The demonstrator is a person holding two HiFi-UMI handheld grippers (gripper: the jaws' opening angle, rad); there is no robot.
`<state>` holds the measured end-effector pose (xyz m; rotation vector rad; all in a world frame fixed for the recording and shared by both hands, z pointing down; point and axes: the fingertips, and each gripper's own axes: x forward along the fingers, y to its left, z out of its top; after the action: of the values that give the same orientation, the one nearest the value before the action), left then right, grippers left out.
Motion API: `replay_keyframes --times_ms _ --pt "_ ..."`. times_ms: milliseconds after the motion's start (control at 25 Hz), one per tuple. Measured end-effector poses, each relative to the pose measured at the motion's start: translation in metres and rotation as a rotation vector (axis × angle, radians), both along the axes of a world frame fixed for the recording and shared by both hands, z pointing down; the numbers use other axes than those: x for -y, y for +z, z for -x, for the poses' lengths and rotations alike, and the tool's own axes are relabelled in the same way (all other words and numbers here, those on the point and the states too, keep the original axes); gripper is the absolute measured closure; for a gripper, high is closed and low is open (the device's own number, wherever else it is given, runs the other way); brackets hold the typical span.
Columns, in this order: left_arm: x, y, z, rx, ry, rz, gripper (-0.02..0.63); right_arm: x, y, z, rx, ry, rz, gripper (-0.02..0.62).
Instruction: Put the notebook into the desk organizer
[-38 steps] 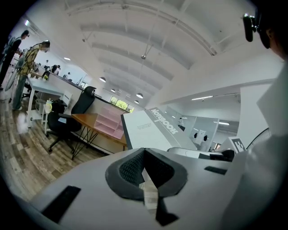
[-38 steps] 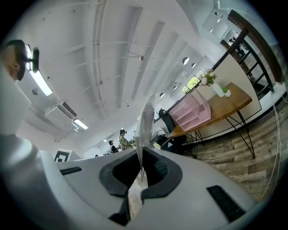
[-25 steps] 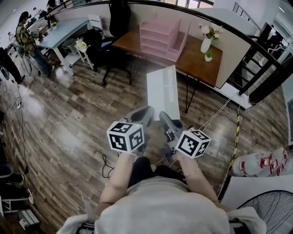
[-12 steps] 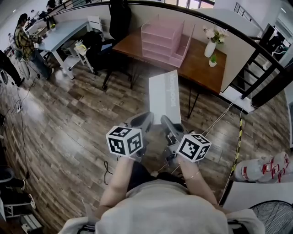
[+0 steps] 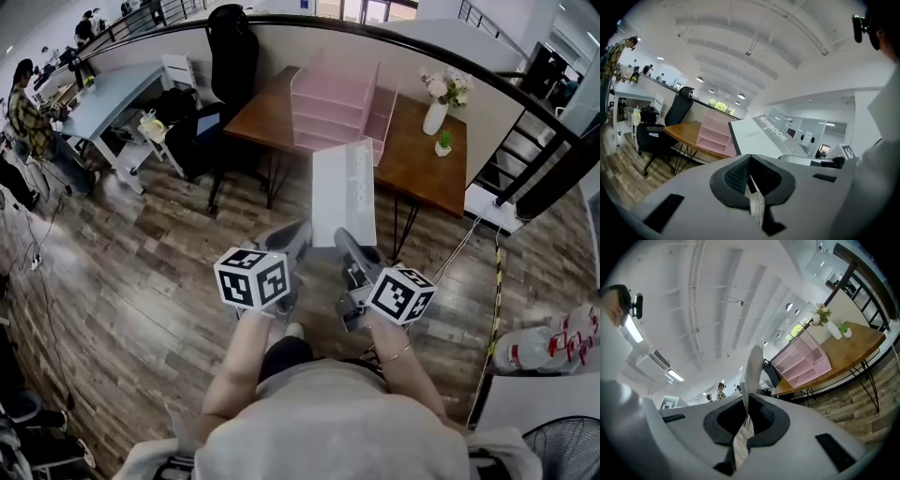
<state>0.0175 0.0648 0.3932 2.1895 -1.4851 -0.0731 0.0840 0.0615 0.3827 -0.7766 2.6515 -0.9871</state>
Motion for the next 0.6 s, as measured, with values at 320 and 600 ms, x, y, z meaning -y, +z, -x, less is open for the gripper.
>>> replay_keyframes --times_ms 320,600 --pt "0.052 -0.007 0.053 0.030 0.096 -0.013 0.595 0.049 -0.002 0.058 0.007 0.077 -0.001 0.577" --pt "0.069 -0.004 0.081 0.018 0.127 -0.011 0.595 0.057 0.004 0.084 -0.035 0.100 -0.003 0.578"
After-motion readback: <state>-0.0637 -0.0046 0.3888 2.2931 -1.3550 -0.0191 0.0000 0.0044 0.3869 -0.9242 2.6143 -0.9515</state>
